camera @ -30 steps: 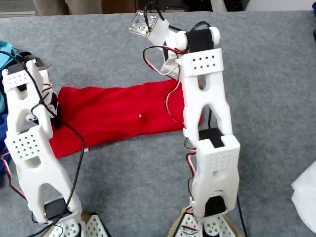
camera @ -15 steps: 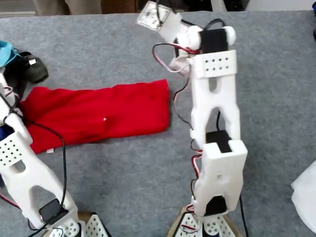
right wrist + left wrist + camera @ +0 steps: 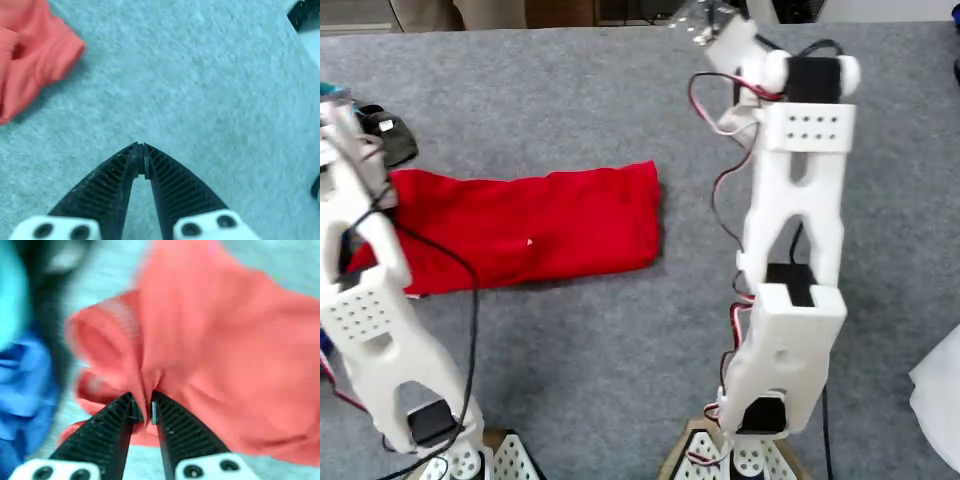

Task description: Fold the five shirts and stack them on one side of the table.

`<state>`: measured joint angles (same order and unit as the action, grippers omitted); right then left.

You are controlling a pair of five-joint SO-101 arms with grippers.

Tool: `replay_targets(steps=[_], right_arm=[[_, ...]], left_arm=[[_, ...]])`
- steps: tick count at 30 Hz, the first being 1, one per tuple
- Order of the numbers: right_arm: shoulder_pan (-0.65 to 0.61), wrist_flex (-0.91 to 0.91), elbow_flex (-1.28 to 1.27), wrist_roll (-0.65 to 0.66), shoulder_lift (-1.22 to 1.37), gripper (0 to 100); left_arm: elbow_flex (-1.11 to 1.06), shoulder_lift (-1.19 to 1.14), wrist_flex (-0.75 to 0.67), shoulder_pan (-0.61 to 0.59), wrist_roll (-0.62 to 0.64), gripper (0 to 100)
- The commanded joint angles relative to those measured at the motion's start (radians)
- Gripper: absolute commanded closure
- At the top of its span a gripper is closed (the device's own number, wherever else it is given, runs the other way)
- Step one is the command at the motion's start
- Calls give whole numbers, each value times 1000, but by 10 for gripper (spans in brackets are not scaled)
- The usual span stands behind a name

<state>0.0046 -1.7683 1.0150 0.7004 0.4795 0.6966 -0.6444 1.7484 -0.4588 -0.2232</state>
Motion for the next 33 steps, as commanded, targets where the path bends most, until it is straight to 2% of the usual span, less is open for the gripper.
replay_targets(steps=[1,11,20,25,33], right_arm=[[99,-17,42,-8,-73,992],[348,-18,41,0,-73,992],[489,-18,-19,2,-73,992],[493,-15,-102,-8,-73,992],[383,49,-122,-141,-56,992]], left_arm=[[-68,124,11,144,75,982],[-74,137,9,462,270,982],[149,79,9,698,430,982],[210,50,8,786,499,982],[304,-27,8,887,514,982]])
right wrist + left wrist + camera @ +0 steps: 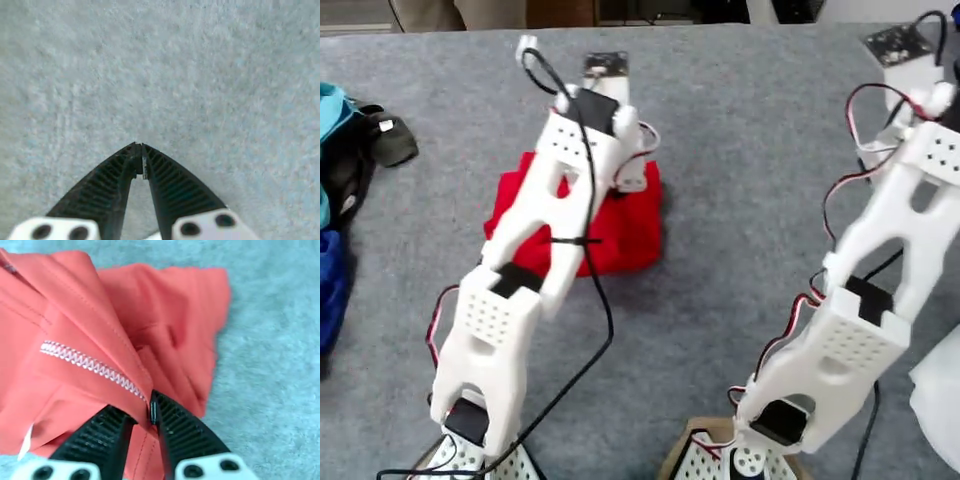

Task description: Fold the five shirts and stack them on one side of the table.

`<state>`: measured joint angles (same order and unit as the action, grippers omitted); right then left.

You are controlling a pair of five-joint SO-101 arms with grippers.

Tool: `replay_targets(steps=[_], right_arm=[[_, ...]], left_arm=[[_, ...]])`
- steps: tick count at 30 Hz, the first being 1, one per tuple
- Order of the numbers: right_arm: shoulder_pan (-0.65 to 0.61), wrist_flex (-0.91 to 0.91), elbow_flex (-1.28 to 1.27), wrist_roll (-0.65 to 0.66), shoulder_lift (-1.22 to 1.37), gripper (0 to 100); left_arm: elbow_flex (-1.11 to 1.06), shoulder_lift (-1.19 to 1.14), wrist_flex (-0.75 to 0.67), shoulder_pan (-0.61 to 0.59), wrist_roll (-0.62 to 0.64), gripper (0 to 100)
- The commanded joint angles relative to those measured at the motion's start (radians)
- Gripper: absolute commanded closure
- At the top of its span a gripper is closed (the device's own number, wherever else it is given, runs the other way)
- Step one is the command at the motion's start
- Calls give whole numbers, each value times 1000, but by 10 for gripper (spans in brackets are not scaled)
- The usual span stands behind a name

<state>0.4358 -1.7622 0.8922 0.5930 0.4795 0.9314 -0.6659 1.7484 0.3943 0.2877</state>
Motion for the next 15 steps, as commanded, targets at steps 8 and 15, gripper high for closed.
replay_targets(steps=[8,15], right_arm=[[-105,147,1,-40,56,992],[-108,229,24,-40,136,992]], left_arm=[[186,-108,6,57,3,981],[203,-111,8,60,5,981]])
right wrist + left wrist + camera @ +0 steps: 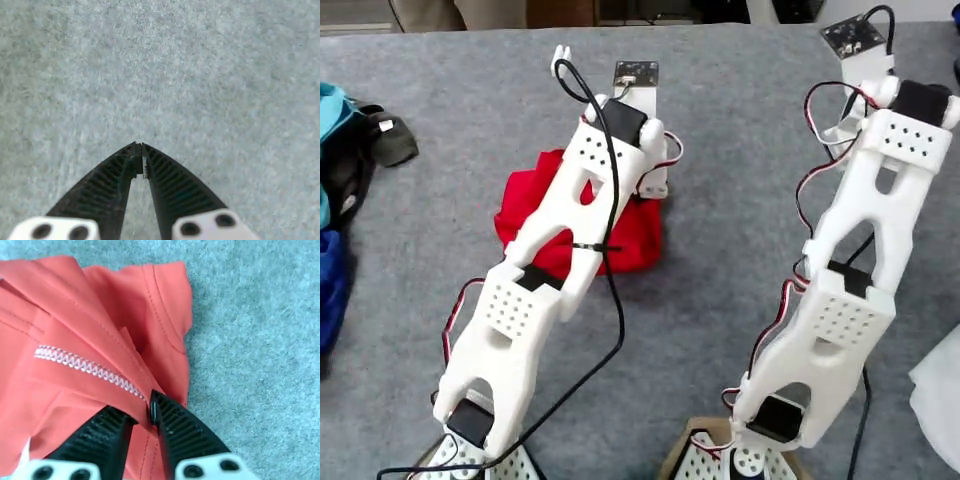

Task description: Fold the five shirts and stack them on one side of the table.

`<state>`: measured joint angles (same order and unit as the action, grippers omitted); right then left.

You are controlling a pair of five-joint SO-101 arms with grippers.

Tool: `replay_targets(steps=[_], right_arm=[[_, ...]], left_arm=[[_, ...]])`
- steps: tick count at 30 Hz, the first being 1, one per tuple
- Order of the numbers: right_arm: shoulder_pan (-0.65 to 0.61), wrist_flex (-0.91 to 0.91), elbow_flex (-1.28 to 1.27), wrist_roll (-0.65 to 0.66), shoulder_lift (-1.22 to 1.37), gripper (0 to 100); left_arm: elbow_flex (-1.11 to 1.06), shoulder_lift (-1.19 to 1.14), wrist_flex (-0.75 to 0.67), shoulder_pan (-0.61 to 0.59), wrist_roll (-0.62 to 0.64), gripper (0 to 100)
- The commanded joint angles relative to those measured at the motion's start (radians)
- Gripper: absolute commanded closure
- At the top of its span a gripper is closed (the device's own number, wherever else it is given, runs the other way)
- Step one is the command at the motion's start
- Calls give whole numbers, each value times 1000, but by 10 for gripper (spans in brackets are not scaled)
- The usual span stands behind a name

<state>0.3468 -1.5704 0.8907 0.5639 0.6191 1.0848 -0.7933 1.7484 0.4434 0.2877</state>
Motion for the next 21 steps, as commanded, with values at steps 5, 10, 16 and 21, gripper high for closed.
replay_targets(steps=[5,10,16,21], right_arm=[[-30,37,22,-11,4,992],[-30,51,31,-11,48,992],[-28,51,31,-12,51,992],[-21,52,33,-11,53,992]], left_arm=[[38,15,9,14,5,981],[40,15,9,14,5,981],[49,15,9,54,3,981],[55,15,0,101,0,981]])
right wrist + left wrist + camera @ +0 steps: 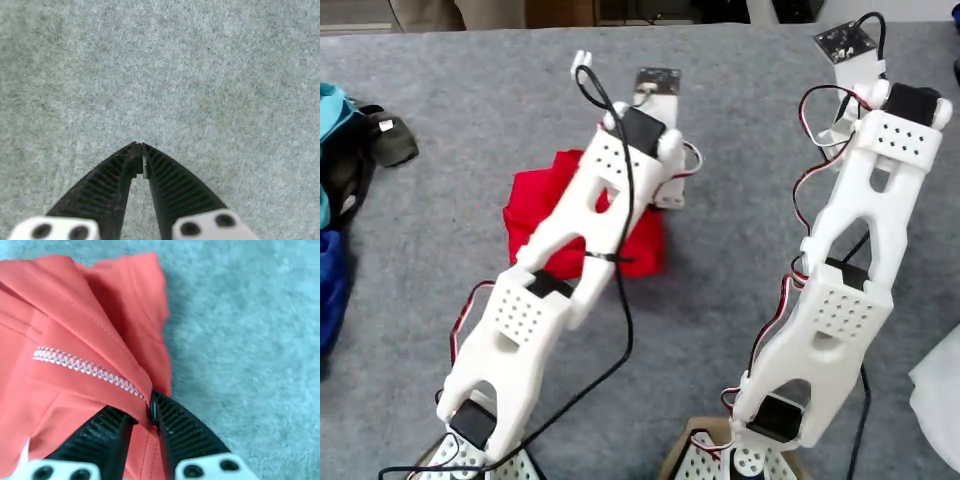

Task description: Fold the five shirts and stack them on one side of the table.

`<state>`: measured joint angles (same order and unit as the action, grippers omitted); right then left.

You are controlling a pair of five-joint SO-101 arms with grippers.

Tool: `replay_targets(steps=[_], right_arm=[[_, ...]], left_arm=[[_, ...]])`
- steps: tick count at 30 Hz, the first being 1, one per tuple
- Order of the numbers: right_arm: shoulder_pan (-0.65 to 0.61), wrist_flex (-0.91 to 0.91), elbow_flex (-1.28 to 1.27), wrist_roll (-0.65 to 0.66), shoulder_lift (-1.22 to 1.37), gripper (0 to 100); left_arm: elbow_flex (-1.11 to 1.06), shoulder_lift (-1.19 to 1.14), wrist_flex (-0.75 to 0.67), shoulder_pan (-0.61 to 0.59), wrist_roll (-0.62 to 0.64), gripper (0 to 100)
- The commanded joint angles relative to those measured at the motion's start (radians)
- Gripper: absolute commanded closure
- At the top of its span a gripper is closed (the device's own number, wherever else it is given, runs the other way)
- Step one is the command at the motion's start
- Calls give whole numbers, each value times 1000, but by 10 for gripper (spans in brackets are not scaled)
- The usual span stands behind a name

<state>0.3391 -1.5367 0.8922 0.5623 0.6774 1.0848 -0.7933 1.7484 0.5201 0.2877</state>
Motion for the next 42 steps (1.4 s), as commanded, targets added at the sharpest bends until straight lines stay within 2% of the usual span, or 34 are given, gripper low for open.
replay_targets(steps=[1,10,16,20,33,42], right_arm=[[-13,18,31,-9,-5,992],[-12,18,31,-8,-7,992],[-12,18,33,-8,-7,992],[-12,18,33,-8,-7,992],[-21,11,31,-5,-7,992],[-22,14,30,-9,-2,992]], left_arm=[[69,10,-2,29,-2,981],[117,4,-5,23,-5,978],[126,4,-5,26,-69,829],[126,13,-3,15,-75,822],[124,16,11,-302,-75,826],[91,4,11,-379,-74,826]])
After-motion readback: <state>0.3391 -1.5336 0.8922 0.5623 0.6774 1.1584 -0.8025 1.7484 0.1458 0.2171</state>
